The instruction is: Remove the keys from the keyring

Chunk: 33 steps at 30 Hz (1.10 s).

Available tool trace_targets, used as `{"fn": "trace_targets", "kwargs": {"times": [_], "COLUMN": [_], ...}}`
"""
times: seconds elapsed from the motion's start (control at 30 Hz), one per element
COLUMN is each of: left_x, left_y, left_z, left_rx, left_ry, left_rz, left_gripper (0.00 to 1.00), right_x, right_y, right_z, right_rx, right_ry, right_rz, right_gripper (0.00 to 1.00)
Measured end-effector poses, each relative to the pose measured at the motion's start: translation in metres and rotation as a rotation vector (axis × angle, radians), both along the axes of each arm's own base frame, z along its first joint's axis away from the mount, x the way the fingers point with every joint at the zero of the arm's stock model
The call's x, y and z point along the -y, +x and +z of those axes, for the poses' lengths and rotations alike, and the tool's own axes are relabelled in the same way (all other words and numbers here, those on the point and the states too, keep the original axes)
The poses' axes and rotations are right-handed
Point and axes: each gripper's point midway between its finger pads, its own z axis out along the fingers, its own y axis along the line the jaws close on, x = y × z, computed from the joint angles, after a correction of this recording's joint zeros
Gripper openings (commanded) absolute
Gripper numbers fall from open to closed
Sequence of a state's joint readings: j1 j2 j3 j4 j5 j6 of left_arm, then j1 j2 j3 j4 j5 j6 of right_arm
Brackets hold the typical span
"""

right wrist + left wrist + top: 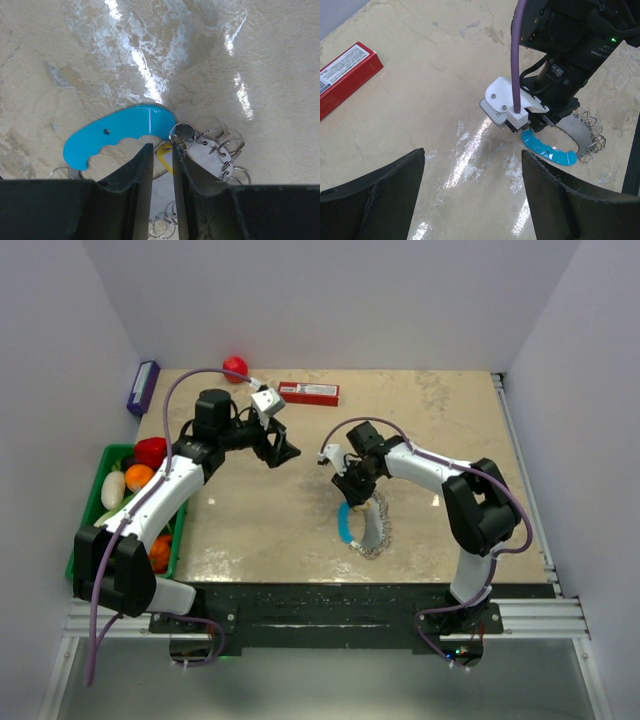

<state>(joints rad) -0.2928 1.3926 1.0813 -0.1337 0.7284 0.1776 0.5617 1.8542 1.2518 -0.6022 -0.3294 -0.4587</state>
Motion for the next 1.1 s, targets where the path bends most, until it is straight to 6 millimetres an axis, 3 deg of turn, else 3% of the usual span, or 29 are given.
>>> {"fn": "trace_targets", "kwargs": {"times": [0.23,0.77,1.1], "left_x": [0.000,0.000,0.001], "left_y": [0.001,0.000,0.000], "left_z": [0.000,-0.003,-0.002], "left_rx": [0.009,0.004,0.005], "left_ry": [-0.004,-0.004,-0.005], "left_rz": [0.000,-0.002,-0.004], "left_gripper": [0.82,0.82,0.82], "right_x": [0.004,0.003,0.002], "right_y": [0.008,0.005,0.002], "right_z": [-0.002,-0.006,0.005], "right_rx": [0.035,0.038,0.066], "right_ry": [-0.027,-0.040,-0.027], "right_rz": [-0.033,-0.055,-0.057], "right_gripper": [0.24,0.22,0.25]}}
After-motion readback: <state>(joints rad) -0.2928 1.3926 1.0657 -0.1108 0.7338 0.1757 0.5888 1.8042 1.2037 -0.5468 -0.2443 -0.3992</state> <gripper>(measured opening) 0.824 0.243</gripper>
